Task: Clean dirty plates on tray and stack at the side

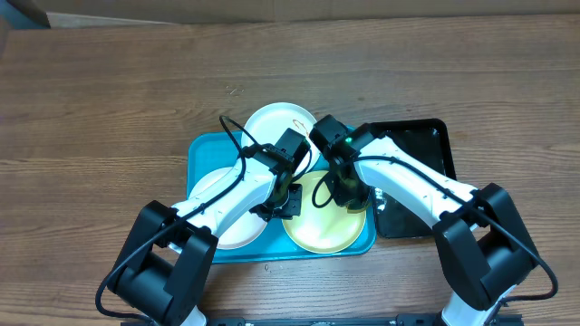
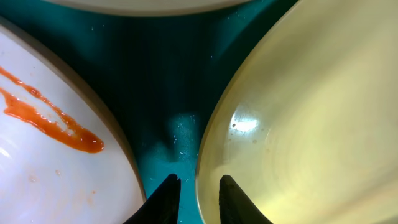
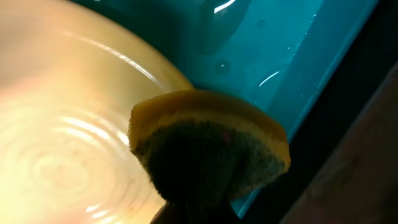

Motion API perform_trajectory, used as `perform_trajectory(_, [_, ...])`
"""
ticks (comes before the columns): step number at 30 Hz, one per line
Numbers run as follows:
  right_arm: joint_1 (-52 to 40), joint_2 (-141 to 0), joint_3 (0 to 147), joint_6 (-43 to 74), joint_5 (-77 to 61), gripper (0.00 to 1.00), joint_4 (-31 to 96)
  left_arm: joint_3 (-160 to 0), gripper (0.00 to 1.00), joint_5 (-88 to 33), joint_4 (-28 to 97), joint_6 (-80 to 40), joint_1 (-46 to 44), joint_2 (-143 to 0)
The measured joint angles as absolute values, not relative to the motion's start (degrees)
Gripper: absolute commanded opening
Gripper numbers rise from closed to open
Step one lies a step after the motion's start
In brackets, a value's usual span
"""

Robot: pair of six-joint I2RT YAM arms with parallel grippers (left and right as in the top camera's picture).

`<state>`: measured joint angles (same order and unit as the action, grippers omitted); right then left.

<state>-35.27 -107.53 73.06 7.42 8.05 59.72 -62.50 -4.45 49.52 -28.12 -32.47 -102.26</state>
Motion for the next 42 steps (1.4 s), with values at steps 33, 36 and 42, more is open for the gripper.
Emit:
perform_trajectory(33, [-34.9, -104.8, 62.9, 11.8, -4.1, 0.04, 45.1, -62.5, 0.15, -4.4, 48.9, -28.1, -32.5, -102.3])
perform_trajectory(36, [-34.9, -104.8, 62.8, 11.8, -6.2, 0.04, 45.1, -62.5, 0.15, -4.5, 48.9, -28.1, -32.5, -102.3])
perform_trajectory(42, [-34.9, -104.8, 62.5, 11.7, -12.2, 0.04, 45.8, -62.5, 0.16, -4.4, 48.9, -28.1, -32.5, -102.3])
